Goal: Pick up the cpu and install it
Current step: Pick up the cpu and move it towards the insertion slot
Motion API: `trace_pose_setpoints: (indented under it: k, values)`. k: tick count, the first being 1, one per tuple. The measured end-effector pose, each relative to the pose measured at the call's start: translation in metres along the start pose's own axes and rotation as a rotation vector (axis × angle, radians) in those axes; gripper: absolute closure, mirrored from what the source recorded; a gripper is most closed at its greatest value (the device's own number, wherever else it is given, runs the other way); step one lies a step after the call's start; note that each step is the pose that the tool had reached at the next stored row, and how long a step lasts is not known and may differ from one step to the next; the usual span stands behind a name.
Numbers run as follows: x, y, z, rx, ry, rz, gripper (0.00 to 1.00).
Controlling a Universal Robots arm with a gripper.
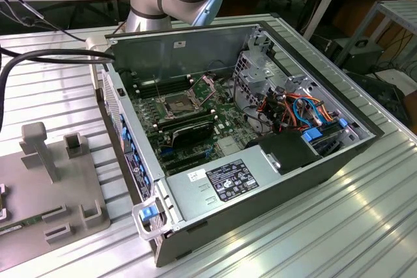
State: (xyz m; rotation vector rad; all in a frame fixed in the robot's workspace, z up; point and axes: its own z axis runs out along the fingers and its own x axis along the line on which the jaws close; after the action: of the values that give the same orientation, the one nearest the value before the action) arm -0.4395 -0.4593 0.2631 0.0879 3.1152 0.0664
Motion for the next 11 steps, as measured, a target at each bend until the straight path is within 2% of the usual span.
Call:
trace_pose_setpoints:
  k: [11]
  values:
    - [0.0002, -0.0003, 0.0058, 0.0004, 0.0004, 0.000, 0.89]
